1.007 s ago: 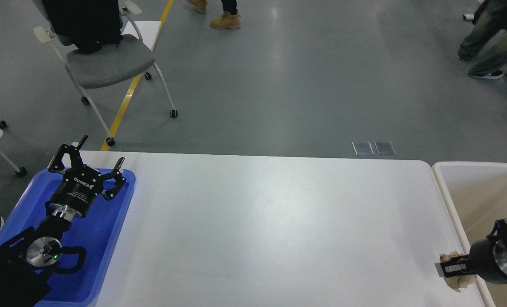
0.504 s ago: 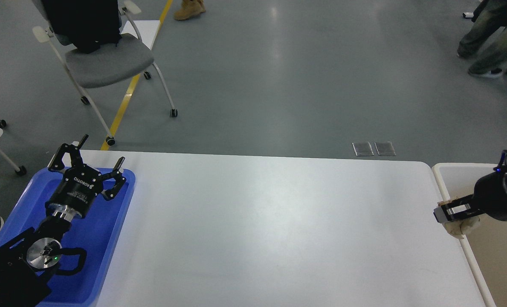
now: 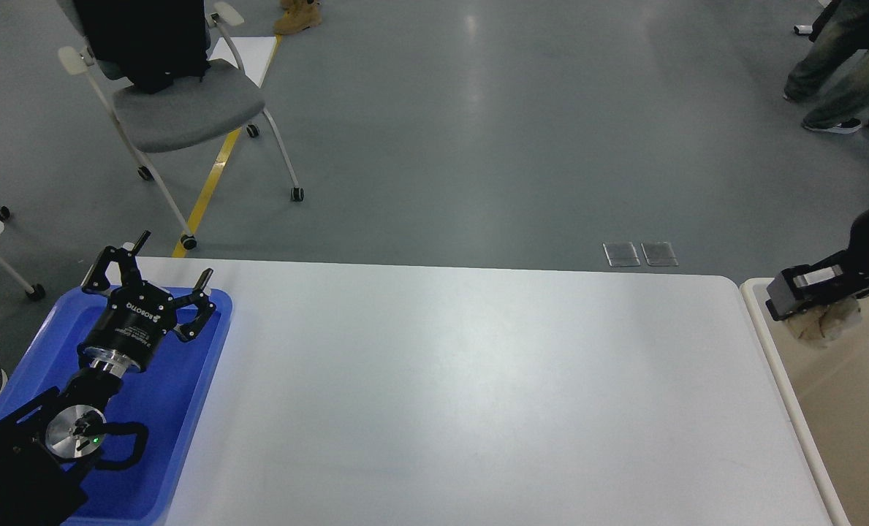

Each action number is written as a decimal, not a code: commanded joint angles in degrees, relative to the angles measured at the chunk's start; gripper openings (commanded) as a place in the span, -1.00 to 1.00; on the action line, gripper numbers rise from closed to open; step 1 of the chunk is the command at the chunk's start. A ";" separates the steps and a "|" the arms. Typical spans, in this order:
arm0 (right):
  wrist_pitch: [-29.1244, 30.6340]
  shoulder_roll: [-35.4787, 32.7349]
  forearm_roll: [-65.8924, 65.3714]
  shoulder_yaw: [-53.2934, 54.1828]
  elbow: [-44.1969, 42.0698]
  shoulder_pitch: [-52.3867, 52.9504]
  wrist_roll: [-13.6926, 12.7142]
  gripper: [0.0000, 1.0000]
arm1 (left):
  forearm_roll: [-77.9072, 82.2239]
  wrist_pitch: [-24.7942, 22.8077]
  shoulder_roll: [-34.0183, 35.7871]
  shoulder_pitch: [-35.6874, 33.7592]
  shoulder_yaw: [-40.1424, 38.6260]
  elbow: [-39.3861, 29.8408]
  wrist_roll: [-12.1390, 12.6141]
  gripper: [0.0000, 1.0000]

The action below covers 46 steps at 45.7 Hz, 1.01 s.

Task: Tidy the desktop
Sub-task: 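Move the right gripper over the white bin and release the object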

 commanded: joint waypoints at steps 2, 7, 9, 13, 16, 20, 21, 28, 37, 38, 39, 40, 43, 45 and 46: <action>4.24 4.50 7.75 -6.83 -2.69 5.56 0.09 -1.00 | 0.00 0.00 -0.01 0.00 0.00 0.00 0.03 0.98; 2.05 6.61 10.82 -10.96 -6.03 4.77 0.09 -1.00 | 0.00 0.00 -0.01 0.00 0.00 0.00 0.03 0.98; 1.17 7.13 11.79 -12.46 -7.17 4.50 0.09 -1.00 | 0.00 0.00 0.08 0.00 0.00 0.00 0.03 0.98; -0.85 7.31 13.38 -14.04 -10.86 2.14 0.09 -1.00 | 0.00 0.00 0.08 0.00 0.00 0.00 -0.05 0.98; -2.96 6.88 14.52 -14.40 -13.68 -0.94 0.00 -1.00 | 0.00 0.00 -0.01 0.00 0.00 0.00 0.03 0.98; -7.17 6.44 15.93 -14.92 -17.10 -5.50 -0.09 -1.00 | 0.00 0.00 -0.01 0.00 0.00 0.00 0.03 0.98; -8.40 6.17 16.19 -15.19 -18.16 -6.82 -0.09 -1.00 | 0.00 0.00 -0.01 0.00 0.00 0.00 -0.05 0.98; -16.05 3.27 19.35 -14.66 -28.87 -21.22 -0.17 -1.00 | 0.00 0.00 -0.01 0.00 0.00 0.00 0.03 0.98; -19.75 2.57 27.17 -3.69 -54.44 -49.87 -0.26 -1.00 | 0.00 0.00 -0.01 0.00 0.00 0.00 0.03 0.98; -19.84 2.57 27.61 -1.85 -56.90 -52.86 -0.35 -1.00 | 0.00 0.00 -0.01 0.00 0.00 0.00 -0.05 0.98; -19.93 2.57 27.97 0.00 -59.28 -55.67 -0.35 -1.00 | 0.00 0.00 -0.01 0.00 0.00 0.00 -0.05 0.98; -20.19 2.65 28.06 1.84 -61.39 -58.40 -0.35 -1.00 | 0.00 0.00 0.08 0.00 0.00 0.00 0.03 0.98; -21.07 2.74 28.06 7.99 -67.19 -65.44 -0.52 -1.00 | 0.00 0.00 -0.01 0.00 0.00 0.00 -0.05 0.98; -22.03 2.74 28.06 11.78 -70.18 -69.57 -0.61 -1.00 | 0.00 0.00 -0.01 0.00 0.00 0.00 0.03 0.98; -22.56 2.92 28.06 13.53 -71.33 -71.76 -0.61 -1.00 | 0.00 0.00 -0.01 0.00 0.00 0.00 0.03 0.98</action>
